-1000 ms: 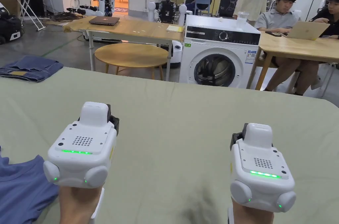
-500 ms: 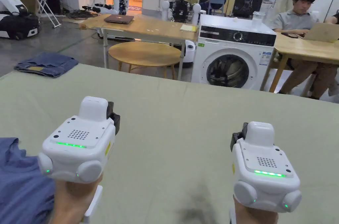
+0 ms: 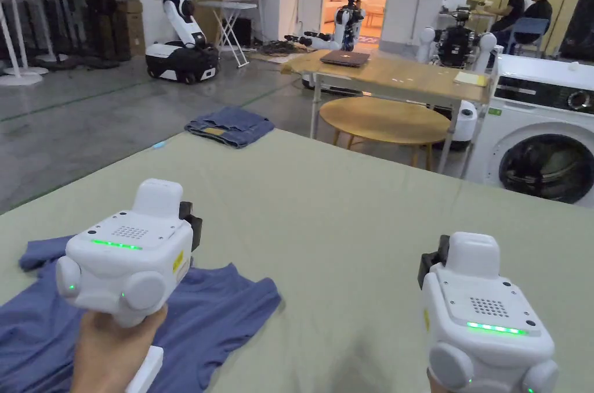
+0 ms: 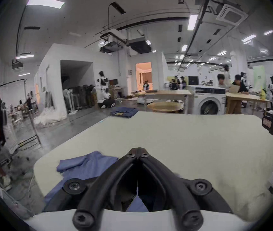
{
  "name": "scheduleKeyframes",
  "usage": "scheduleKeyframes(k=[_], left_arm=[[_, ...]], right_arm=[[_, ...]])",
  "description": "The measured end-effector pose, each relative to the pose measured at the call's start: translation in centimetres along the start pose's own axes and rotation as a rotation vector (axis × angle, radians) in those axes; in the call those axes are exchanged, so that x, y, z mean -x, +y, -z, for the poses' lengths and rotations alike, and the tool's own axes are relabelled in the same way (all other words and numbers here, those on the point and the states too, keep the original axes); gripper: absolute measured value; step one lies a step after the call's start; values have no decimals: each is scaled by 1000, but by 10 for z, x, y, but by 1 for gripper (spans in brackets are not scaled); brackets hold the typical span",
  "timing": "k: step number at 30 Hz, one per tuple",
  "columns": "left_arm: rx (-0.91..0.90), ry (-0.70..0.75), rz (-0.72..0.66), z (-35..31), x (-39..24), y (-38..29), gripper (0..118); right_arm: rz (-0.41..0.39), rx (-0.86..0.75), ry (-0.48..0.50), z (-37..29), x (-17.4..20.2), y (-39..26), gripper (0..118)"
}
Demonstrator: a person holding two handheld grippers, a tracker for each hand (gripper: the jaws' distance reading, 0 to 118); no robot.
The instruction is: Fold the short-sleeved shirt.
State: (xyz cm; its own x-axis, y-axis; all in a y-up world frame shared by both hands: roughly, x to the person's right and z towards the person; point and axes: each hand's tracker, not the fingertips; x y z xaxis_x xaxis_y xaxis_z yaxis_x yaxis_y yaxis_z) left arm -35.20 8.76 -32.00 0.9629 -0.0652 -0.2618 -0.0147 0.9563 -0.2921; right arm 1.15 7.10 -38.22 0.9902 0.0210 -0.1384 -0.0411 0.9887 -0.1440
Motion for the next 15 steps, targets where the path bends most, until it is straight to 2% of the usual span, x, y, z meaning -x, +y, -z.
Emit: scheduleKeyframes(k=[3, 8, 9, 10, 12, 13, 14, 15], left_arm=[[86, 40, -17, 2, 37, -7, 0], [308, 22, -74, 21, 85, -22, 0], [343, -2, -86, 26, 92, -25, 6], [378, -20, -110, 32, 98, -29, 25], [457, -37, -134, 42, 107, -36, 46], [498, -51, -144, 51, 111, -40, 61], [547, -49, -138, 55, 110, -44, 66], [577, -67, -145, 60, 110, -48, 66]], right_arm=[[-18, 20, 46, 7, 22, -4, 0], [-40, 56, 101, 14, 45, -10, 0], [-46, 58, 108, 16, 47, -12, 0], [-53, 64, 113, 17, 49, -13, 0], [-65, 76, 122, 19, 51, -16, 0], [-68, 83, 124, 20, 51, -18, 0], [-69, 92, 124, 21, 50, -20, 0], [-69, 98, 123, 22, 49, -21, 0]])
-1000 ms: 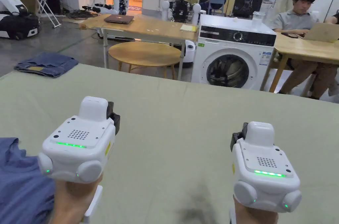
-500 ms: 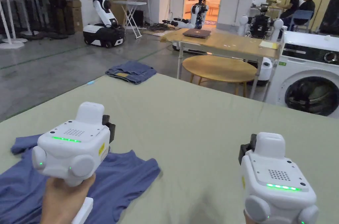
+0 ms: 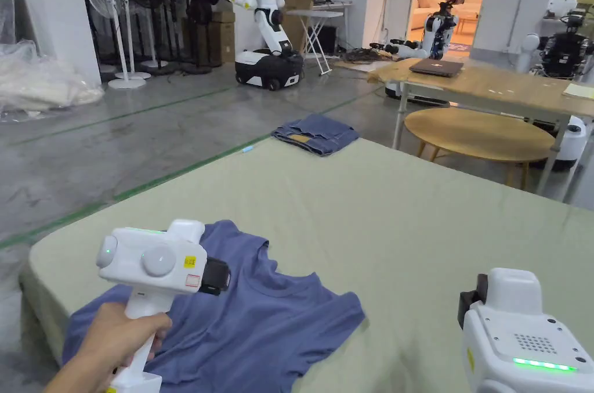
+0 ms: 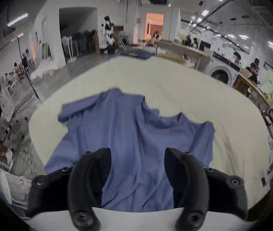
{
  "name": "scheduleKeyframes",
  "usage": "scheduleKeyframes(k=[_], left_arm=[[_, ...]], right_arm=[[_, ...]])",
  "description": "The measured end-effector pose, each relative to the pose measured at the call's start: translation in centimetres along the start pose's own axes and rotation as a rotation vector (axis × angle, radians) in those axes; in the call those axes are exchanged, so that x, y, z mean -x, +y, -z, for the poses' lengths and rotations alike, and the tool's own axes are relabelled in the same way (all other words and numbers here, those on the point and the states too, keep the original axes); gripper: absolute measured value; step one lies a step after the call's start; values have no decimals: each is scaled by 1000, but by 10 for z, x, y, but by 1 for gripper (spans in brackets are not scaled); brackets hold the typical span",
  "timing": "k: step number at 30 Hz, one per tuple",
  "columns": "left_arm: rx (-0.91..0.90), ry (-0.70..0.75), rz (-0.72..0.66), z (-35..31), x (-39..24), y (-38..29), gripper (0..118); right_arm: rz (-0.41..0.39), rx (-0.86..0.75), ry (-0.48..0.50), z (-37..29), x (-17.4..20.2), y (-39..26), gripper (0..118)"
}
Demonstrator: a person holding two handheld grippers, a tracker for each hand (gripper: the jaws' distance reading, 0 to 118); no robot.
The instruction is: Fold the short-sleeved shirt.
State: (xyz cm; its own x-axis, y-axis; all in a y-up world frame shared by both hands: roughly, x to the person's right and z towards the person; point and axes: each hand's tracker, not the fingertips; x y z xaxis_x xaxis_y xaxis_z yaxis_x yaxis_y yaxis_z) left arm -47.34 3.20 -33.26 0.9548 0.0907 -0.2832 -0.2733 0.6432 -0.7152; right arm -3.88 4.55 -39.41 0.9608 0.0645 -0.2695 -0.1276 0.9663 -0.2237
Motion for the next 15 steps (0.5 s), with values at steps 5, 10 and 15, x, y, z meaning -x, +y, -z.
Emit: scheduleKeyframes(k=[5, 10, 15], left_arm=[[201, -37, -10, 59, 7, -6, 67], [272, 9, 82, 104, 1, -26, 69], [207, 40, 142, 74, -29, -36, 54]], right_arm=[[-9, 41, -21, 4, -10, -8, 0], [-13, 73, -47, 6, -20, -13, 0], [-16, 84, -66, 6, -25, -15, 0]])
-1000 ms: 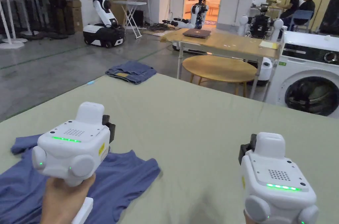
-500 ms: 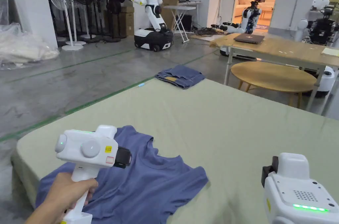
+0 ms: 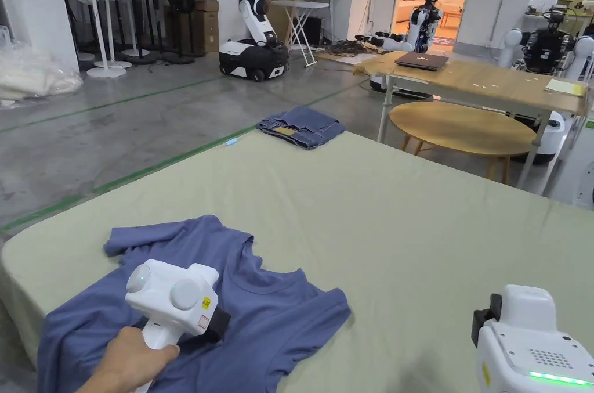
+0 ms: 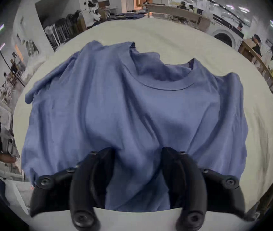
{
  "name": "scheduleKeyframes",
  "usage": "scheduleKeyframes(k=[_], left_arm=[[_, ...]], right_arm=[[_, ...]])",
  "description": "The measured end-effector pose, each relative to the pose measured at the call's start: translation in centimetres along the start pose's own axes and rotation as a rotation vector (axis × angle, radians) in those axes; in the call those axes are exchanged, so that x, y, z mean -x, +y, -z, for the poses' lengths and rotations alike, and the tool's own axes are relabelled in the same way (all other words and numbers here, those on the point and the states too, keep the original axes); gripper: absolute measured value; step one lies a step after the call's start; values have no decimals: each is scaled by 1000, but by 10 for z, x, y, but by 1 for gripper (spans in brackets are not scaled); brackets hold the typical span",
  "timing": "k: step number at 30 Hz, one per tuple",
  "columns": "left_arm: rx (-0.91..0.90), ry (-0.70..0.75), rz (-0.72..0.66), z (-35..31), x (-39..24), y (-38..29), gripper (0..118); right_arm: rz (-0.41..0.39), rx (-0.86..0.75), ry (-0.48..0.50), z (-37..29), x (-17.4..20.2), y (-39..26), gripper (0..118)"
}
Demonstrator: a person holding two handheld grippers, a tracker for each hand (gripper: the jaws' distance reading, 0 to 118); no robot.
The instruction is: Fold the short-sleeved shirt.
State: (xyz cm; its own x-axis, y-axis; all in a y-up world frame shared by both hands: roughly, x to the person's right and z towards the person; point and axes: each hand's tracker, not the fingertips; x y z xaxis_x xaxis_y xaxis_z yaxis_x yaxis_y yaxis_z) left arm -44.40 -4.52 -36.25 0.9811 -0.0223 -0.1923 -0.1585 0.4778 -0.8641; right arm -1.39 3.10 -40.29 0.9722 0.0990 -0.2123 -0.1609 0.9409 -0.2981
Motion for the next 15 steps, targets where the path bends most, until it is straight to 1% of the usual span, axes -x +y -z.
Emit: scheduleKeyframes(k=[1, 2, 3, 4, 5, 9, 13, 15], left_arm=[[-12, -1, 4, 6, 12, 1, 47], [-34, 26, 21, 5, 10, 2, 32], [-50, 86, 39, 5, 8, 2, 7], [-73, 120, 54, 5, 10, 2, 0], [-46, 63, 29, 20, 15, 0, 0], [-93, 50, 17, 9, 19, 3, 0], [-242, 26, -57, -22, 28, 6, 0], [-299, -13, -98, -40, 34, 14, 0]], right_arm=[[0, 2, -1, 0, -1, 0, 0], [0, 4, -3, 0, -1, -1, 0], [0, 4, -3, 0, -2, -1, 0], [-1, 6, -5, -1, -3, -1, 0], [-4, 7, -6, -1, -4, -2, 0], [-8, 5, -16, -6, -10, -1, 0], [10, -2, -31, -11, -19, 1, 0], [15, -6, -39, -13, -24, 2, 0]])
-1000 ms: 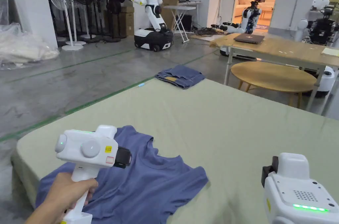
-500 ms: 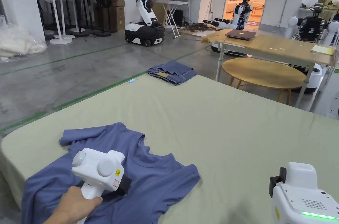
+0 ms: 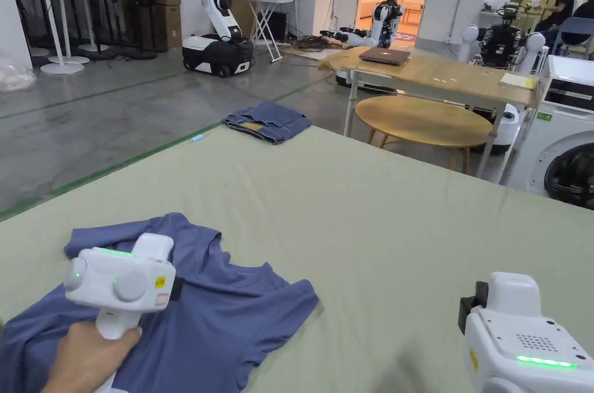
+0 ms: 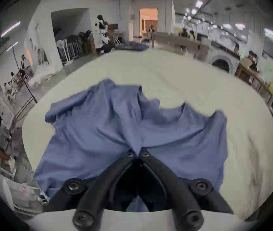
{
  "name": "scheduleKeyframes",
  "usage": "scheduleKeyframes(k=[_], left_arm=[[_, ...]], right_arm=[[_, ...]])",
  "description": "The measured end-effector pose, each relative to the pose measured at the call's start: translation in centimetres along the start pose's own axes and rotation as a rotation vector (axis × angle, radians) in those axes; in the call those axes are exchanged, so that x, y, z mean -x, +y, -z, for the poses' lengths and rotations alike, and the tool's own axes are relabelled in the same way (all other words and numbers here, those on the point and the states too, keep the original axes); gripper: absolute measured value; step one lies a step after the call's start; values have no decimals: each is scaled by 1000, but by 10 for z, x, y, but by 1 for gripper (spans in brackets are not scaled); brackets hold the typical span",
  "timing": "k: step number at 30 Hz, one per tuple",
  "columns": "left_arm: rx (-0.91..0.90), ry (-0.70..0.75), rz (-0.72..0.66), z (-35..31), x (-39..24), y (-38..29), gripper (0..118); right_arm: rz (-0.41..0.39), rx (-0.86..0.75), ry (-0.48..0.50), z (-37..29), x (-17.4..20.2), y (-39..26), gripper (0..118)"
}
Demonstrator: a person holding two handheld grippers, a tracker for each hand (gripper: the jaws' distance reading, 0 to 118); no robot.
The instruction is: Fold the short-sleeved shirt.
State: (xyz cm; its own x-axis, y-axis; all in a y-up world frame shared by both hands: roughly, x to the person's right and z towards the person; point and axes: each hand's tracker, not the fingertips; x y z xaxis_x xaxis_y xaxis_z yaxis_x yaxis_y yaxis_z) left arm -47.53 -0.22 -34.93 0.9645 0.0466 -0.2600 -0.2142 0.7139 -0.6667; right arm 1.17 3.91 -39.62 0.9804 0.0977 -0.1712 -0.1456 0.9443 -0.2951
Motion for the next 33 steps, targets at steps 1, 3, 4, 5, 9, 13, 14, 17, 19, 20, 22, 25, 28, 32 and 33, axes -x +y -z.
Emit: scheduleKeyframes(k=[1, 3, 4, 5, 9, 13, 14, 17, 19, 20, 22, 25, 28, 32, 33], left_arm=[[-21, 6, 0, -7, 1, 6, 0], [-75, 0, 18, -31, -9, 20, 0], [-103, -17, 25, -39, -11, 28, 0], [-150, -14, 26, -50, -15, 37, 0], [-279, -80, 38, -91, -39, 78, 0], [-348, -136, 117, -121, -81, 114, 0], [-359, -169, 136, -130, -98, 120, 0], [-404, -267, 166, -147, -143, 137, 0], [-428, -309, 211, -155, -175, 146, 0], [-441, -342, 228, -160, -195, 151, 0], [-452, -415, 260, -163, -230, 159, 0], [-467, -512, 305, -170, -293, 166, 0], [-445, -632, 341, -170, -356, 165, 0], [-398, -766, 415, -167, -440, 148, 0], [-378, -802, 423, -166, -457, 143, 0]], right_arm=[[2, -3, -2, -1, -2, 0, 0], [13, -10, -9, -3, -8, 2, 0], [18, -13, -14, -5, -11, 3, 0], [27, -16, -17, -6, -14, 4, 0], [51, -37, -36, -13, -28, 12, 0], [58, -56, -60, -25, -45, 19, 0], [60, -63, -69, -29, -51, 21, 0], [70, -77, -107, -42, -70, 23, 0], [79, -80, -129, -51, -84, 24, 0], [83, -87, -149, -56, -94, 24, 0], [82, -92, -188, -67, -109, 23, 0], [89, -97, -244, -85, -138, 20, 0], [106, -92, -310, -105, -168, 14, 0], [123, -82, -395, -131, -205, 3, 0], [126, -76, -420, -136, -212, 0, 0]])
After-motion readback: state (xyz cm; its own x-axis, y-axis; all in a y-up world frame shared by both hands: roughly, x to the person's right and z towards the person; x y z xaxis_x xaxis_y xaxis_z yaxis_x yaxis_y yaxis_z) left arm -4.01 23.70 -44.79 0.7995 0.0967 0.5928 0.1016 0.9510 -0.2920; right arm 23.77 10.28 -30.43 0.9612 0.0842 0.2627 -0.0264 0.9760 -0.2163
